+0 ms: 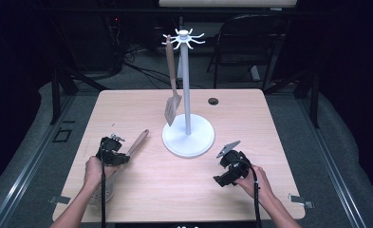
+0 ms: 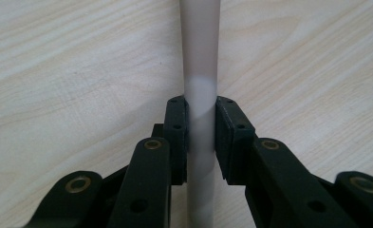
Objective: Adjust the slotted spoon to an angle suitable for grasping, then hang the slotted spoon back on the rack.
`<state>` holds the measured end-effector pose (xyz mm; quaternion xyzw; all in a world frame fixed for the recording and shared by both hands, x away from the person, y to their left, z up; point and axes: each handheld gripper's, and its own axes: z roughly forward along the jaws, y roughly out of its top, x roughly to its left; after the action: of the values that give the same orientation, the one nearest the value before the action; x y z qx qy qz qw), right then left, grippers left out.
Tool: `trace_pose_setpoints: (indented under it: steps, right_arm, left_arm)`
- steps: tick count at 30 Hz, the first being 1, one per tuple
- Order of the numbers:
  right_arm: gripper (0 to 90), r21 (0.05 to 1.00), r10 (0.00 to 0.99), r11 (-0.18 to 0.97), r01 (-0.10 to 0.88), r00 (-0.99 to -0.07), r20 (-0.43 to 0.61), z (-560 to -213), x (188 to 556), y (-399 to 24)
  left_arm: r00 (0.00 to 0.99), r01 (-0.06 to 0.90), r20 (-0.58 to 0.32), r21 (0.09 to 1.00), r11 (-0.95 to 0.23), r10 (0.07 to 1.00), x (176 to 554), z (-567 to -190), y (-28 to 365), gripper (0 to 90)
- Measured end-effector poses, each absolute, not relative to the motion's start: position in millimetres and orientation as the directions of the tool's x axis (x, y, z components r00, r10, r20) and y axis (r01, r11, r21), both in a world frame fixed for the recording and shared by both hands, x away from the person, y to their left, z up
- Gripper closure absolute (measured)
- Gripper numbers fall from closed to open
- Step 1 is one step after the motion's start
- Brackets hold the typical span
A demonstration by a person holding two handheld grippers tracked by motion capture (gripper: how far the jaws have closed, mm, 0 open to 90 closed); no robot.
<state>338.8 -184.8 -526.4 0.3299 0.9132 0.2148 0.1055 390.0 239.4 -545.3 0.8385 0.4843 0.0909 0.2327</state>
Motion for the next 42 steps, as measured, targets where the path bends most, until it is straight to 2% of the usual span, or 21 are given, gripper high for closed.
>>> trace_pose_setpoints:
  steps: [4,10,20,42]
  right_arm:
    - [13.7,0.462,0.653,0.685,0.563,-0.756,-0.047,-527.4,338.4,-185.5]
    - [13.7,0.462,0.652,0.688,0.560,-0.756,-0.055,-527.3,339.0,-185.5]
    - [13.9,0.453,0.646,0.696,0.557,-0.762,-0.054,-529.0,339.6,-182.8]
    - [13.8,0.452,0.650,0.692,0.563,-0.758,-0.050,-530.8,340.5,-183.0]
  left_arm:
    - [0.512,0.761,-0.087,0.508,-0.404,0.855,385.8,-540.9,244.4,76.5]
    - [0.501,0.736,-0.064,0.556,-0.386,0.863,379.5,-537.0,245.4,76.5]
    - [0.512,0.652,-0.049,0.672,-0.351,0.858,361.8,-521.7,253.3,76.6]
    - [0.506,0.540,-0.045,0.795,-0.277,0.861,346.3,-497.6,254.6,76.7]
